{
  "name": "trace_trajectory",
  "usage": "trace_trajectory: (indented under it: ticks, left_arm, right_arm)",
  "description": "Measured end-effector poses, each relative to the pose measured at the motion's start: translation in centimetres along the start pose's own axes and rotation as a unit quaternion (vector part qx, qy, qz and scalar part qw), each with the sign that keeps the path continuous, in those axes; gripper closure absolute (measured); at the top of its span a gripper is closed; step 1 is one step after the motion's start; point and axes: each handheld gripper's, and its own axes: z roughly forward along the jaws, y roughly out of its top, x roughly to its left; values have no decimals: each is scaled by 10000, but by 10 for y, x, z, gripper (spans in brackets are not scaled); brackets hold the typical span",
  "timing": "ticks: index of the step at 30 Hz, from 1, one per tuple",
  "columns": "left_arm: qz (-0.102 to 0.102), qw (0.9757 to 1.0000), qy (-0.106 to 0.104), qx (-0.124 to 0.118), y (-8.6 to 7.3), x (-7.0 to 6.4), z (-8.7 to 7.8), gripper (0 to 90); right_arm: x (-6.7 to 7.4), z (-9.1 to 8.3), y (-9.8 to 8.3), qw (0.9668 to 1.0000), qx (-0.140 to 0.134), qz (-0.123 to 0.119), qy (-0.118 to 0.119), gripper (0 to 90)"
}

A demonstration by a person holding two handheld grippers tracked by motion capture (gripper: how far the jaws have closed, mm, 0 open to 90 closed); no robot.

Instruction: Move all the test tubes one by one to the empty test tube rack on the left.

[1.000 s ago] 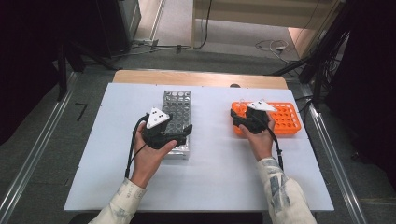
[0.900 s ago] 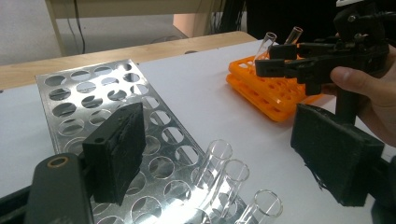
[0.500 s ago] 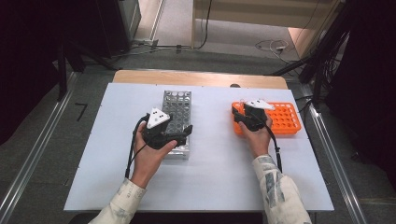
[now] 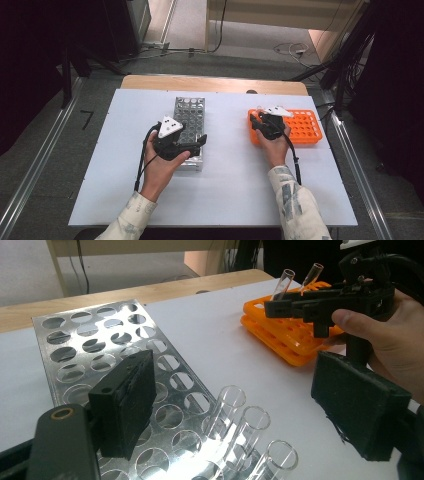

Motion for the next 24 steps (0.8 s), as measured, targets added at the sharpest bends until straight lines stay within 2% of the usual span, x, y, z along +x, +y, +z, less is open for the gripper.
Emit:
trace_trajectory:
  ticks: [10,17,24]
  left_arm:
    - [7,10000,-9,-12,0,0,-1,175]
    - [-8,10000,-2,-37,1,0,-1,174]
    - [7,10000,43,-1,2,-1,-3,173]
  right_arm:
    - [-2,-1,1,10000,-1,5,4,709]
    - [-4,-4,3,10000,-24,27,13,728]
    - [-3,-14,13,9999,-149,-24,44,727]
